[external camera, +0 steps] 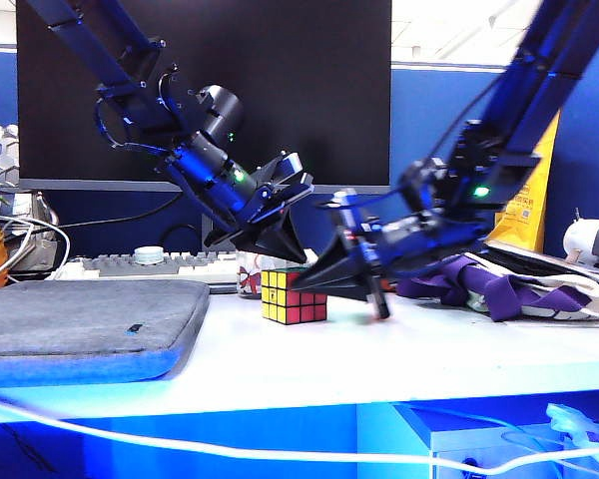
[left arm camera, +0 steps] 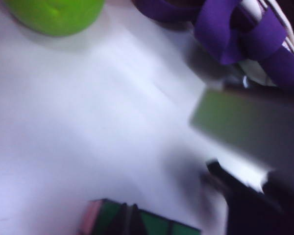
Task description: Rotate the Rubik's Cube so that its red face is facing towards you.
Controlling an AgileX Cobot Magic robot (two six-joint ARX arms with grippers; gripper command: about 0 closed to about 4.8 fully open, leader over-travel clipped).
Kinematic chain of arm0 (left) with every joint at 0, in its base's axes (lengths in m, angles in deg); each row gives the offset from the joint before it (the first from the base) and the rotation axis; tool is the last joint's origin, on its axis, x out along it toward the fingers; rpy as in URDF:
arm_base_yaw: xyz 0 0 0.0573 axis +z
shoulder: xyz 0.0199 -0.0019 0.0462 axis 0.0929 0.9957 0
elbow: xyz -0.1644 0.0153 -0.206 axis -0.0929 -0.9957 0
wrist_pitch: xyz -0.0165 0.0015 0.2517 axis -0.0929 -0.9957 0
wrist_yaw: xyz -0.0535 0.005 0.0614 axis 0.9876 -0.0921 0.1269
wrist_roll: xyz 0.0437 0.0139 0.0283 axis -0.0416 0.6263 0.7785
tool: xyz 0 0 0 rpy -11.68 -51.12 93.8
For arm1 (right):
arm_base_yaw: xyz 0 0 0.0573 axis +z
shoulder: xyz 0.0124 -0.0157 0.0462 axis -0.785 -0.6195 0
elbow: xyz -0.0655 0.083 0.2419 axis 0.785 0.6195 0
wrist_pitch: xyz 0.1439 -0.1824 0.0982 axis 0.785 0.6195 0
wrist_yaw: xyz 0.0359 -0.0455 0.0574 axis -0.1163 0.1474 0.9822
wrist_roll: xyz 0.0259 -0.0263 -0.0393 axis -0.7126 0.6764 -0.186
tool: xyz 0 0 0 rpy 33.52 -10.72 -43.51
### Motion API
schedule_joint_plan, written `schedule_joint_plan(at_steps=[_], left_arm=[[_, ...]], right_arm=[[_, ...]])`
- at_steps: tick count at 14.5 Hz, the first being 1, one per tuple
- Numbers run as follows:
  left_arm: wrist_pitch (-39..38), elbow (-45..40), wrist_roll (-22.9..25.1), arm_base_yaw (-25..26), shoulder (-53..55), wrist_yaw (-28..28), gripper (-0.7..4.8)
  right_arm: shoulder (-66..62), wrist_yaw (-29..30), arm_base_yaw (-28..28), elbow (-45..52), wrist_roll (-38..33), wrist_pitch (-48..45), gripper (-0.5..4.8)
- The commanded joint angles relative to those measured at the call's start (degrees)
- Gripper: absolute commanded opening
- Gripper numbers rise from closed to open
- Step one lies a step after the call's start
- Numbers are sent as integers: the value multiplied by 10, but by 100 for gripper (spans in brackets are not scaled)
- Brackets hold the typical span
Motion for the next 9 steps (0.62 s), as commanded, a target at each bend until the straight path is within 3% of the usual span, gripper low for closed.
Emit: schedule_joint_plan(at_steps=[1,3,6,9], left_arm=[[7,5,3,4,0,-10,-5],[-13,5,5,7,-2,-23,-5],[-66,5,55,7,-3,-57,-5],[-30,5,64,7,-3,-37,-5]], right_arm=[[0,0,-5,1,-10,-4,-1],[2,5,-9,0,-10,-4,-1],[2,5,-8,0,-11,-4,-1],[2,2,-8,0,-11,-5,-1]])
